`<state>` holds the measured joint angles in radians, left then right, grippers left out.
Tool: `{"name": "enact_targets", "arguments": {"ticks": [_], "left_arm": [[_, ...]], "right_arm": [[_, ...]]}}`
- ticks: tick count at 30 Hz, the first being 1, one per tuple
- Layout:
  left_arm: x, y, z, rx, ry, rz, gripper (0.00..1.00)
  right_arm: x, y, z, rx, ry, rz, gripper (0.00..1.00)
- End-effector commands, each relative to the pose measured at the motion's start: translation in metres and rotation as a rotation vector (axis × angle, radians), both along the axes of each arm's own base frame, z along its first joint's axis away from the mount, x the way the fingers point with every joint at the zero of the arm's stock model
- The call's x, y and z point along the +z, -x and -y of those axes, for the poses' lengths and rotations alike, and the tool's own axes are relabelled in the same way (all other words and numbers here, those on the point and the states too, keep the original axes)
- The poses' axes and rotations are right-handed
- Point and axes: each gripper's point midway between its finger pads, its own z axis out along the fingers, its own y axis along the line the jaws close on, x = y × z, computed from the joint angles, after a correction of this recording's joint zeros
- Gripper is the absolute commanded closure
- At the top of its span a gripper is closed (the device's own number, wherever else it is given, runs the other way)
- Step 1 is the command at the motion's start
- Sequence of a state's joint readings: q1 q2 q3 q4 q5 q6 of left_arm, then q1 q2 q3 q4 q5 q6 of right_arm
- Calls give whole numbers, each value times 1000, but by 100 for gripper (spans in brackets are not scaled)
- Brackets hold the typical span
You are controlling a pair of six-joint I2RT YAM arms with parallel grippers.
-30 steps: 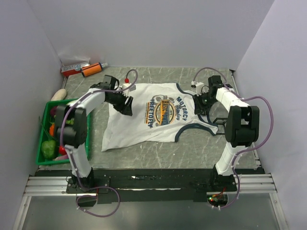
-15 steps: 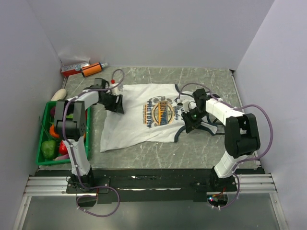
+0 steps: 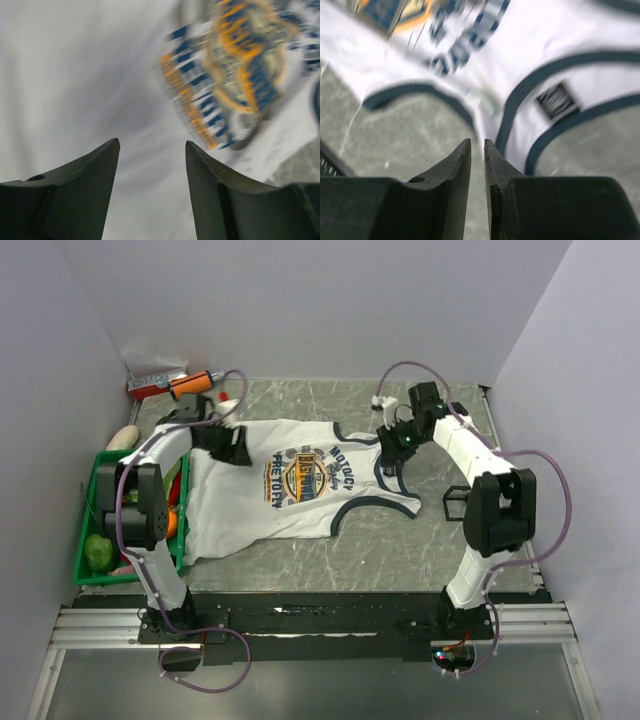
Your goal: Remove the brooch from the garment
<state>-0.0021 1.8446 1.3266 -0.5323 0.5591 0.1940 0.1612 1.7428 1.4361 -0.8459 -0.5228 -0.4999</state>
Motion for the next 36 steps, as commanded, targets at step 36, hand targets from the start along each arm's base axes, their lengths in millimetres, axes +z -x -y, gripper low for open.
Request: {"name": "enact_targets", "arguments": {"ticks": [36], "left_arm": [[0, 64, 178, -488, 230, -54, 42]], "right_arm": [[-41, 65, -25, 44, -3, -104, 73]]}}
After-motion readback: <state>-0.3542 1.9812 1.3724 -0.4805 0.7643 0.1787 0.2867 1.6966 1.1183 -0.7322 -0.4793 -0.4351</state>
